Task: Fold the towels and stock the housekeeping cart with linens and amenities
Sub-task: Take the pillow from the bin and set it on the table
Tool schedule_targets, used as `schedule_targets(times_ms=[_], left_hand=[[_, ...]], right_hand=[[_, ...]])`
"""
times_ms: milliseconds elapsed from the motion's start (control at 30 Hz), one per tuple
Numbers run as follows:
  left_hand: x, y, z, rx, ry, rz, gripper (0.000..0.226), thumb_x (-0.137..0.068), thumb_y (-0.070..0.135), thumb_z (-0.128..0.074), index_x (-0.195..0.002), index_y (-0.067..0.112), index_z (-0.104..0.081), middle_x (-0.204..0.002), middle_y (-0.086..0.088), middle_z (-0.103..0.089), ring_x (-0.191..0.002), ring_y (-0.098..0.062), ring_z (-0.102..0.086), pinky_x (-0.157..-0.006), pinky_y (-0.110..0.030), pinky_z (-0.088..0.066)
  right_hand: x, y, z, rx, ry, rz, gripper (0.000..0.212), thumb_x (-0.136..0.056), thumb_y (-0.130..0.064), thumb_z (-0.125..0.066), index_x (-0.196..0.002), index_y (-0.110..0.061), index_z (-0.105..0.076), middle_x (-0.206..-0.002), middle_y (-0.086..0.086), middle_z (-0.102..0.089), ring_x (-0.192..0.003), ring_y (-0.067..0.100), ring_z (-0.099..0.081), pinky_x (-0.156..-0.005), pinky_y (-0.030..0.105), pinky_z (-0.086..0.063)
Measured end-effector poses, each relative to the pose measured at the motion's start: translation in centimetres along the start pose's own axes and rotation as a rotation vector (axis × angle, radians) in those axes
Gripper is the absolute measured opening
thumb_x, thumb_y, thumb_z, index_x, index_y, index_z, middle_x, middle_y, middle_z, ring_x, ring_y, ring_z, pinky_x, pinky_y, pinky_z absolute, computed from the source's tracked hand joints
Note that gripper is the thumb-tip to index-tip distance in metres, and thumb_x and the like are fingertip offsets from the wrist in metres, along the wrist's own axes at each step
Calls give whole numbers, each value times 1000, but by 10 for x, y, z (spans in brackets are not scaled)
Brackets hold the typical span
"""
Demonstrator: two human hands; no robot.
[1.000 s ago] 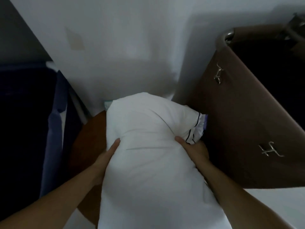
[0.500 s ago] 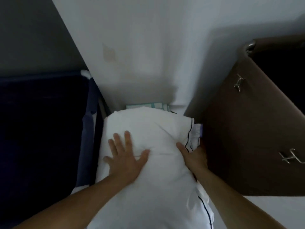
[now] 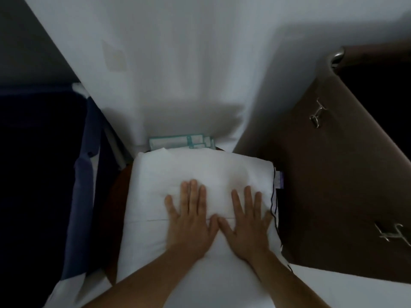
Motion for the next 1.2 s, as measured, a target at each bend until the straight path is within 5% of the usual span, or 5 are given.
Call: schedule_targets(times_ms=[567,800,1000,1100,1200], left_hand=[[-23,-6,-53,-7,-4,-28,75,-94,51,-34,-154,6,-24,-163,-18,-14,-150,-36,-14,-113,-70,-7],[5,-34,19,52,50,-187,60,-92,46,-36,-149,26,-41,-162,2,-20,-150,-18,-19,-114,-45,-21],[30,-123,13,408,-60,322,113,-58,86,-50,-148,55,9,-160,20,22,-150,-16,13,-118,-47,-6],[39,-149,3,794,9,486,126,-51,74,-75,-151,51,-2,-162,14,-10,-146,-11,-20,-118,-37,-20],[48,-161,-12,1076,1,560,116,-42,71,-86,-140,57,-26,-126,37,-49,-108,16,-52,-98,-29,-42]], right_hand=[[-27,20,-55,-148,28,85,67,-92,-73,-5,-150,-49,18,-165,-6,11,-152,21,12,-119,59,-7],[-7,65,-49,-178,-43,-308,97,-75,-92,-12,-148,-41,26,-164,-5,20,-151,20,16,-115,64,-10],[0,79,-48,-532,37,-550,142,-54,-85,-67,-156,-25,12,-164,9,-2,-150,30,-11,-118,56,-19],[2,85,-51,-544,13,-647,151,-45,-84,-74,-156,-17,4,-159,19,-20,-145,38,-23,-116,56,-22],[-6,87,-57,-581,-65,-644,147,-51,-79,-76,-156,-18,7,-163,13,-10,-150,33,-11,-118,60,-13]])
Point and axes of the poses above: each hand's wrist, its own x-axis away from the middle knuckle, its own z-axis out of the back of the hand, y = z × x, the point moved 9 cm from there along -x, towards the middle knuckle
